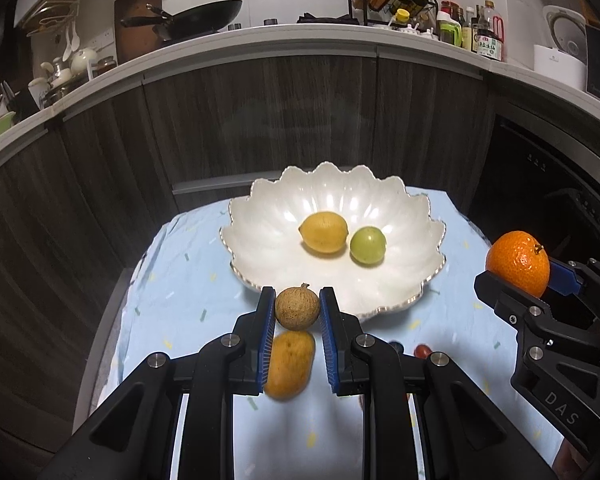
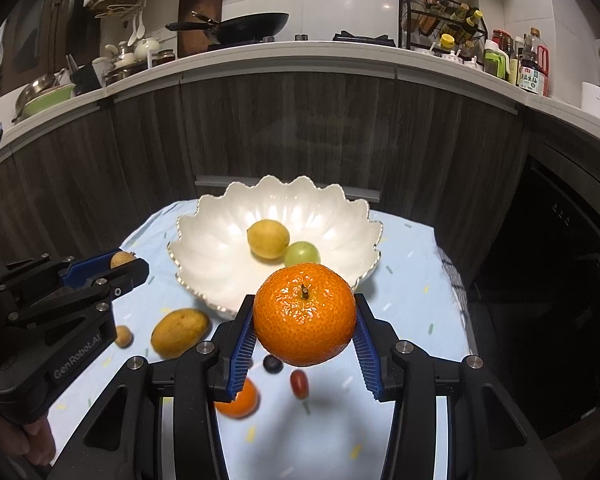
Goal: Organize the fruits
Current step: 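Lift the longan and mandarin and carry both toward the white bowl, then open both grippers to drop the longan and mandarin into the bowl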
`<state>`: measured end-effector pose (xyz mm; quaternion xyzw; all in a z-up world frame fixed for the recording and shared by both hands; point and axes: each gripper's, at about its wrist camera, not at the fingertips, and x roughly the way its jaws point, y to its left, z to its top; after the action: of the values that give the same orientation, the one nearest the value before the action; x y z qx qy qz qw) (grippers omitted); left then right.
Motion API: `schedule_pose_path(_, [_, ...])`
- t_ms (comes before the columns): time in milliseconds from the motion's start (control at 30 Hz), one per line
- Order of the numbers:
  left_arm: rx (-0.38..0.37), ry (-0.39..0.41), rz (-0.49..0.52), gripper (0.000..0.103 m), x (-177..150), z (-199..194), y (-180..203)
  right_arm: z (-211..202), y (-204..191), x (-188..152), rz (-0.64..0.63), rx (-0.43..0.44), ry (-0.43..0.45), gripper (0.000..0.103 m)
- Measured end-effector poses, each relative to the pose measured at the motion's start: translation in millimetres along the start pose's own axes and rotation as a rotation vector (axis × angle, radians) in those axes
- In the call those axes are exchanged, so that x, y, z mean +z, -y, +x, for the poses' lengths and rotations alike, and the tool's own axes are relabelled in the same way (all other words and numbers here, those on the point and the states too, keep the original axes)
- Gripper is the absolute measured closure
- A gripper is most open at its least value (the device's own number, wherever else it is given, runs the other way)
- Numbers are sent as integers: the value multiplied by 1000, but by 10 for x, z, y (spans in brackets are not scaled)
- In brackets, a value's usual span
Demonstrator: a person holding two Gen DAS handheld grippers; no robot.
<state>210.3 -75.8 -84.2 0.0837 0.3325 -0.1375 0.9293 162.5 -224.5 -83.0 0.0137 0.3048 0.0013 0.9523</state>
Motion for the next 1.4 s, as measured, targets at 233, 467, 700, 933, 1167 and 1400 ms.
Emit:
schedule_pose_path(233, [-3,3,-6,81,151,134,-30,150,55,131,9,-1,-2,57])
schedule_pose_path(467, [-9,-9,-6,81,251,331,-56,331,60,210,8,2,-13,57])
schedule_pose_path(700, [-18,-31,-9,81,311,582,-96,550,73,254,4,1,-38,57])
schedule_pose_path(933, [-25,-63,-6,81,315,816,-116,760,90,269,11,8,-68,57])
schedule_pose_path(1167, [-37,-95,-13,81,313,1009,-119,974,76,257,16,18,-116,57])
schedule_pose_path(1400, [-31,-115,-16,80,281,1088,-128,1091,57,234,14,29,-137,57])
